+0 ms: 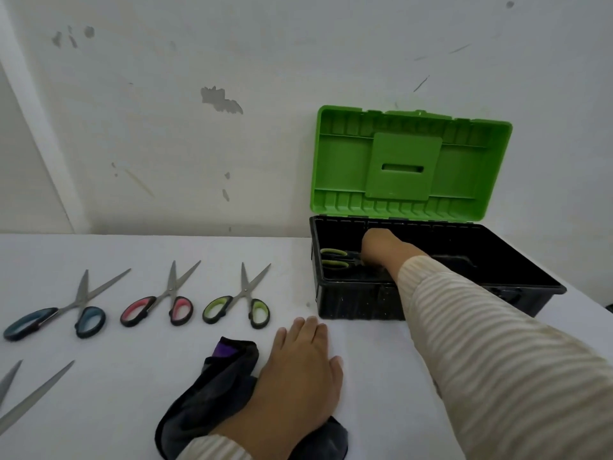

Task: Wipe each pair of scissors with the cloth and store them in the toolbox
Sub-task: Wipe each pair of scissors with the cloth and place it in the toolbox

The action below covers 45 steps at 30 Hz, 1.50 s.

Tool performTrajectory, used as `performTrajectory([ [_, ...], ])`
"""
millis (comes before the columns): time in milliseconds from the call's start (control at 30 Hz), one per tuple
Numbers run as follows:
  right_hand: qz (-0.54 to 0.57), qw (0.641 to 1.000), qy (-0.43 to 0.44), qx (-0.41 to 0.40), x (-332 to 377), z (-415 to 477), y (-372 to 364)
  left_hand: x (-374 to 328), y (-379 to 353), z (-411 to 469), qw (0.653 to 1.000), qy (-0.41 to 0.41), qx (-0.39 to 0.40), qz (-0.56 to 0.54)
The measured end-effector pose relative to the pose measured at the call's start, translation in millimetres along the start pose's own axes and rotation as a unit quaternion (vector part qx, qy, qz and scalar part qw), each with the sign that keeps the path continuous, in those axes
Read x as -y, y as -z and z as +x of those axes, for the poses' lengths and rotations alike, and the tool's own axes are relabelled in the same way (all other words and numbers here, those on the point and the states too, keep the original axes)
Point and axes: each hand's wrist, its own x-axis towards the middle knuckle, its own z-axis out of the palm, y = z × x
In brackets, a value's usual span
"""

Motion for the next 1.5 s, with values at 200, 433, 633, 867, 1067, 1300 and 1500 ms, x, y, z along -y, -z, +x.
performTrajectory([
  [200, 0.177, 0.970, 0.057, -0.159, 9, -57, 18, -1, 8, 0, 0.997, 0.015, -0.001, -0.081],
  [433, 0.514, 0.844, 0.110, -0.105, 73, -171, -5, 42, 91, -26, 0.748, 0.147, -0.176, -0.623],
  [633, 0.395, 0.902, 0.173, -0.028, 142, -224, -46, 150, 124, -97, 0.912, 0.226, -0.136, -0.314],
  [867, 0.259, 0.951, 0.134, -0.105, 191, -237, -67, 225, 126, -187, 0.938, 0.341, 0.047, 0.032],
  [1067, 0.233, 0.948, 0.157, -0.152, 201, -239, -73, 235, 126, -192, 0.951, 0.295, 0.071, 0.064],
  [1300, 0.455, 0.865, 0.124, -0.169, 185, -244, -65, 236, 145, -187, 0.916, 0.310, 0.037, -0.251],
  [1500, 0.499, 0.831, 0.230, -0.089, 189, -256, -55, 199, 149, -165, 0.818, 0.243, 0.006, -0.522],
])
